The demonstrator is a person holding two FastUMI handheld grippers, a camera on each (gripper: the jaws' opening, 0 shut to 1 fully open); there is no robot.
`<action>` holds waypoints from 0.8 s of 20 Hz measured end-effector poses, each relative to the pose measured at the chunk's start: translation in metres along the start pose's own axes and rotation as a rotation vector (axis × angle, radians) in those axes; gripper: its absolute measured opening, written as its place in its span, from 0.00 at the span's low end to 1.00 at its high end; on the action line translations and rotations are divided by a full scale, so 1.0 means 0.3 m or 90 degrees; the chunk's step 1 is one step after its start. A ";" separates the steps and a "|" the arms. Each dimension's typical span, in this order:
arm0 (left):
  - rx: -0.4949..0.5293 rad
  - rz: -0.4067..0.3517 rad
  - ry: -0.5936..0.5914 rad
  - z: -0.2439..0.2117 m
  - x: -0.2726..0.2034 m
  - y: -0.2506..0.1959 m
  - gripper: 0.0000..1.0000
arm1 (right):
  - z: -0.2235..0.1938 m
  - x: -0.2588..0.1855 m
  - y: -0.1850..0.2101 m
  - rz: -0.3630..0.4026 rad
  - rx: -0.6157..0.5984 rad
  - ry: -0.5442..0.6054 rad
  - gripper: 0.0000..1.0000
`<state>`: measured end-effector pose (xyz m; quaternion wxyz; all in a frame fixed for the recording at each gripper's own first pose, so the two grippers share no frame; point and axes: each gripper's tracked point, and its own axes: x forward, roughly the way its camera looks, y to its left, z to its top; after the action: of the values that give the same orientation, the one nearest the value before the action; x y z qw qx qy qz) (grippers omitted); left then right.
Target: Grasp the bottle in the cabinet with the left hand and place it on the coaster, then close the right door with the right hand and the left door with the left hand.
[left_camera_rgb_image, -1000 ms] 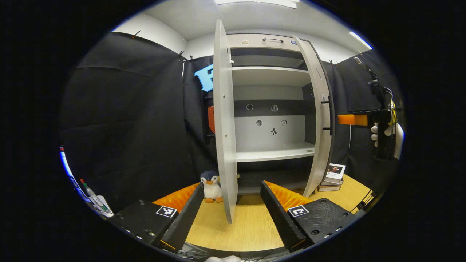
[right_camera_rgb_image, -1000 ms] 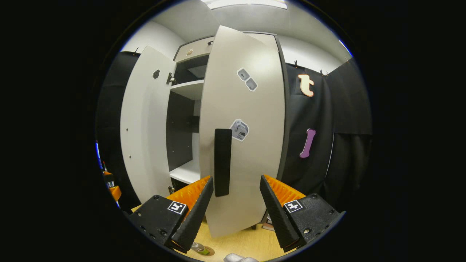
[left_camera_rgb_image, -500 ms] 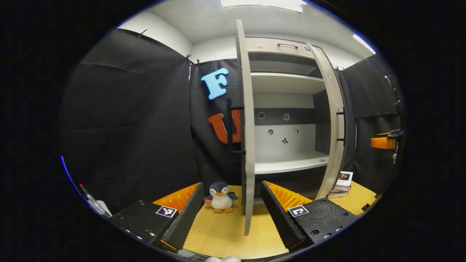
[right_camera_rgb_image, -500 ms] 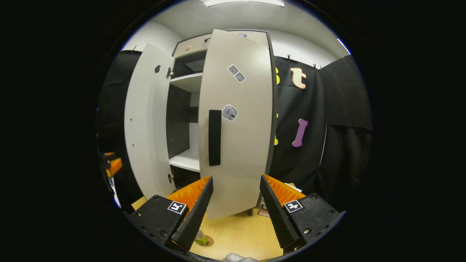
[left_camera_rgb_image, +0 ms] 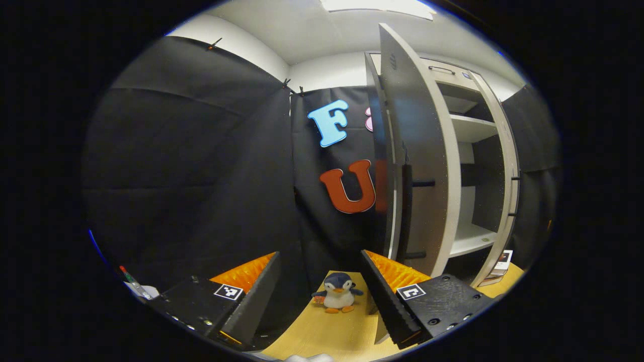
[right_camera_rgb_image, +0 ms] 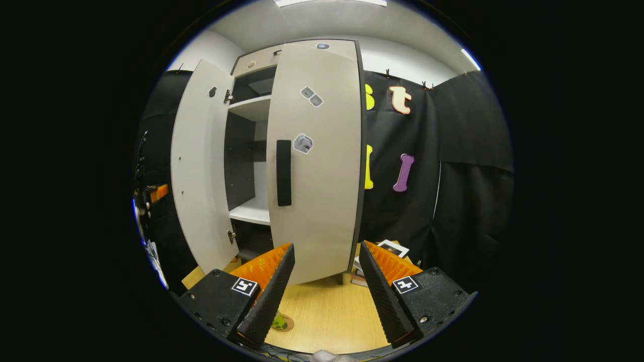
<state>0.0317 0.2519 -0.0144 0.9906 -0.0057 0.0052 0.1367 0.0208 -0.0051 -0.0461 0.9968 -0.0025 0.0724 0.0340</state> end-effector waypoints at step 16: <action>0.082 0.012 -0.060 0.115 0.080 -0.134 0.88 | -0.039 -0.008 0.001 0.017 0.012 0.025 0.80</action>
<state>0.0660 0.2203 0.0201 0.9867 0.0648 -0.0321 0.1456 0.0168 -0.0052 -0.0575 0.9946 0.0069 0.0919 0.0468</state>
